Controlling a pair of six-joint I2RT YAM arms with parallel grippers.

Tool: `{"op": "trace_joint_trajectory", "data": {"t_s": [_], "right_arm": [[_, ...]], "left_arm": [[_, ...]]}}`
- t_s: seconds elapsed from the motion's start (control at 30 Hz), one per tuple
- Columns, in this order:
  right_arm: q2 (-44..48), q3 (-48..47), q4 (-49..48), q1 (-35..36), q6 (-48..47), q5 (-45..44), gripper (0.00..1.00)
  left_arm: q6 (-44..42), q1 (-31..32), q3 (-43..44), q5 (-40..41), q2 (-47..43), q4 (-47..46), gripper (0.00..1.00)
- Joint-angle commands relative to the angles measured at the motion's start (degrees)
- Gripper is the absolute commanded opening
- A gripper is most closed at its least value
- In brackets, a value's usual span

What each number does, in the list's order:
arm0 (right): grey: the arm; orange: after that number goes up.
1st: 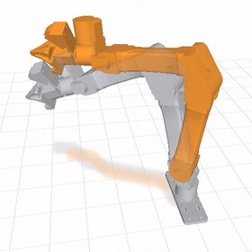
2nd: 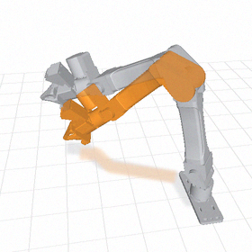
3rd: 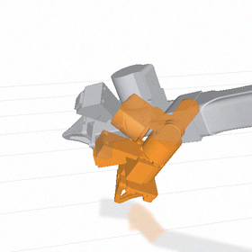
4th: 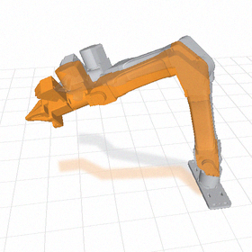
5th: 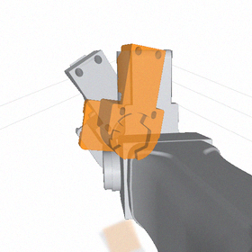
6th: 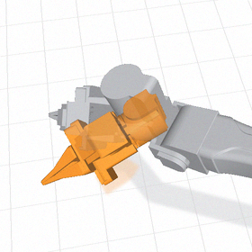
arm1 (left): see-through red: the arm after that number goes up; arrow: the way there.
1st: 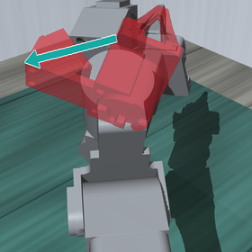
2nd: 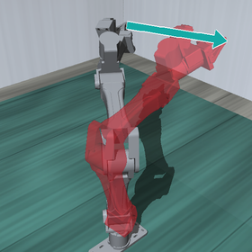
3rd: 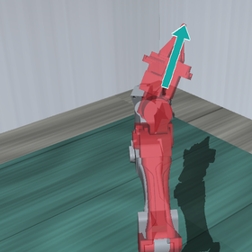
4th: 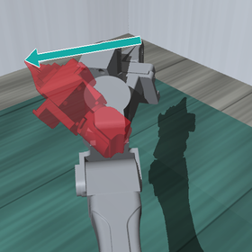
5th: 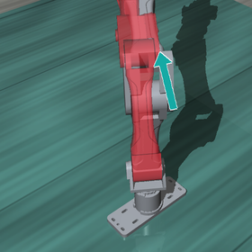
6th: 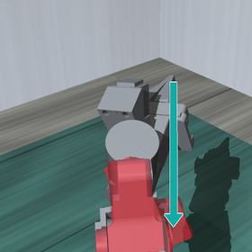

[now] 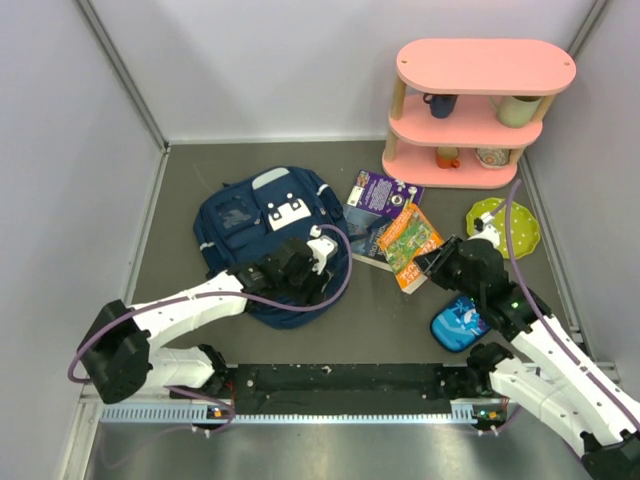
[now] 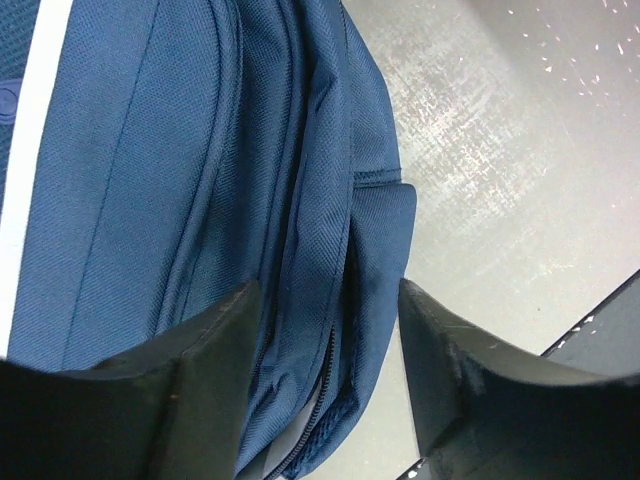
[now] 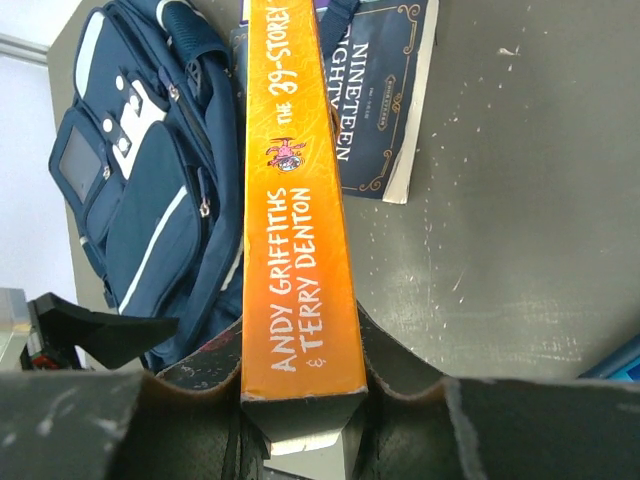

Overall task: Pack the student bag
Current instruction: Place the book in the student bag.

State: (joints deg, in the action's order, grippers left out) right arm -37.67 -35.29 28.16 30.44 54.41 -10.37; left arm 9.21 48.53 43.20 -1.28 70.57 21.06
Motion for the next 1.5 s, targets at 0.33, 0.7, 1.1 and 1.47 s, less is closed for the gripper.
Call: {"op": "trace_joint_trajectory", "data": {"t_s": [0.33, 0.7, 1.1, 1.47], "right_arm": [[-0.7, -4.6, -4.2, -1.3, -1.9, 1.8, 0.0], [-1.4, -5.2, -2.2, -1.3, -5.5, 2.9, 0.0], [-0.2, -5.1, -0.2, -1.3, -7.3, 2.3, 0.0], [1.5, -5.7, 0.9, -1.3, -7.3, 1.3, 0.0]], "left_arm": [[3.1, 0.0, 3.0, 3.8, 0.1, -3.6, 0.15], [4.1, 0.0, 7.8, 8.0, -4.8, -2.8, 0.0], [3.8, 0.1, 12.6, -3.0, 2.5, -1.5, 0.0], [8.5, 0.0, 10.1, -11.1, 9.1, -2.5, 0.01]]}}
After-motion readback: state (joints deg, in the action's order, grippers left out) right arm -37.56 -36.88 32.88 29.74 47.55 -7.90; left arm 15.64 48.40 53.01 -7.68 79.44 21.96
